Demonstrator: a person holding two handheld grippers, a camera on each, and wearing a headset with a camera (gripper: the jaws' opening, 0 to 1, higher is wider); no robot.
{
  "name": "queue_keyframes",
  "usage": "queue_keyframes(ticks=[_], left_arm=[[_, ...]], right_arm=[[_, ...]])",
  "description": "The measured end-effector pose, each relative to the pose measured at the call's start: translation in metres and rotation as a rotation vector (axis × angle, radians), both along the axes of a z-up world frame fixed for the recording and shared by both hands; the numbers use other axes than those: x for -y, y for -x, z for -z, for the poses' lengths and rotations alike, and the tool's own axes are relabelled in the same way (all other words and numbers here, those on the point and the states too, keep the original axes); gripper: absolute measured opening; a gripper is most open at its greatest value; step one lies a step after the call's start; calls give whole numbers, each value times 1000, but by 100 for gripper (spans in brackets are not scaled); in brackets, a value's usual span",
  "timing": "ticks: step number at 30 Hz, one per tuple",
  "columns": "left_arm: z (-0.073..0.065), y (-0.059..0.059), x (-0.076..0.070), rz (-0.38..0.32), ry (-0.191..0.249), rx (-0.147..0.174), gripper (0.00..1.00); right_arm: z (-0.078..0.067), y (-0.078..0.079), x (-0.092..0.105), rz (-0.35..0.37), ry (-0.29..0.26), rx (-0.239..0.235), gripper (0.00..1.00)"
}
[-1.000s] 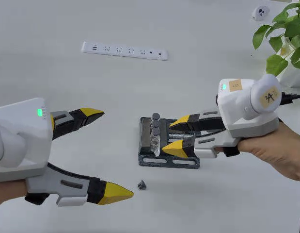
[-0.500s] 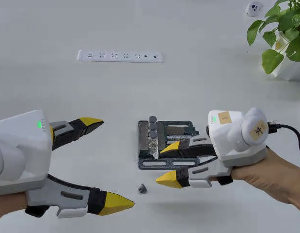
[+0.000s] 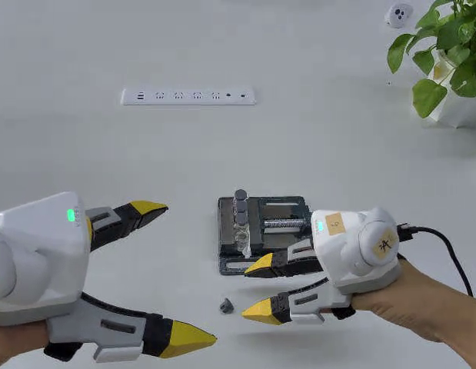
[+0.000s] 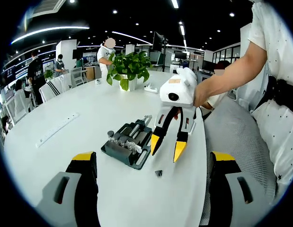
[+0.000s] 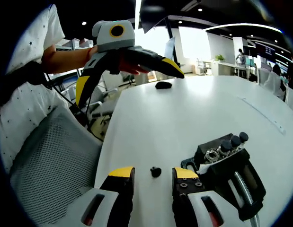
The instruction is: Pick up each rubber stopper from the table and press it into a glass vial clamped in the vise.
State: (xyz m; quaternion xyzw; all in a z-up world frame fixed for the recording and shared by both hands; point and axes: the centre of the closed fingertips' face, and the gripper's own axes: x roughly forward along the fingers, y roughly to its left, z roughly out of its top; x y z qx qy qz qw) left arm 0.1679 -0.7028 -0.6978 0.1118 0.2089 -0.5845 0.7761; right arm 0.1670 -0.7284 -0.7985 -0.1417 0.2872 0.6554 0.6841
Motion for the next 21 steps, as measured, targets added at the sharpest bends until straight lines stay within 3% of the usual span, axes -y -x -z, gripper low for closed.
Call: queue_keyframes(ticks=[5, 10, 21], left_arm=[[1, 1, -1, -3, -2, -4, 99], [1, 2, -1, -6, -7, -8, 99], [1, 0, 0, -15, -11, -12, 99]], right_arm=[[8, 0, -9, -36, 5, 12, 25], [22, 0, -12, -85, 46, 23, 22], [33, 0, -12, -154, 77, 18, 17]])
